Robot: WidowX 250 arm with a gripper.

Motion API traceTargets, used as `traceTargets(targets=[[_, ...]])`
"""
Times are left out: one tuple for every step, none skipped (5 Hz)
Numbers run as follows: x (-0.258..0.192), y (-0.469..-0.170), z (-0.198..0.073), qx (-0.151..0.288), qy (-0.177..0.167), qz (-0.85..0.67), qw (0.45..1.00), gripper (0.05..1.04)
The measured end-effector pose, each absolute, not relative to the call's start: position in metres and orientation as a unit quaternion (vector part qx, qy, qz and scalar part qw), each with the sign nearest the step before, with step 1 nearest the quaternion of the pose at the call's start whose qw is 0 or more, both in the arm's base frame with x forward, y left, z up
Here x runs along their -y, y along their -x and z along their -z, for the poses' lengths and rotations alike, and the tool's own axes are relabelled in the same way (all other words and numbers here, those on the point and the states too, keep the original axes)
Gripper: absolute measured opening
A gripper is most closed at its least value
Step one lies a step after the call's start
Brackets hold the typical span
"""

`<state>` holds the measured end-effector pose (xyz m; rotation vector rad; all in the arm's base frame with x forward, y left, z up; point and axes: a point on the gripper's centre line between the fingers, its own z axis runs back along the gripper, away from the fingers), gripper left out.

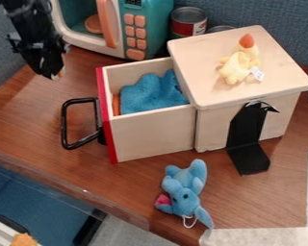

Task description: Take the sushi out of the drawer and put it on the left side of the table

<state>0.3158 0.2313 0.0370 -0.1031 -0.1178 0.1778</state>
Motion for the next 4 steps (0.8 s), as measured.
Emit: traceTargets(targets=[[-0.247,-0.324,-0.015,0.028,0.049,-0.065,0.996,0.463],[-0.248,-0.326,-0.014,0.008,0.029,-0.053,0.998,0.512],[-0.243,-0.324,-0.020,0.011,0.024,-0.055,0.998,0.823],[-0.234,-0.323,-0.061,0.040,0.006,-0.065,0.997,1.006]])
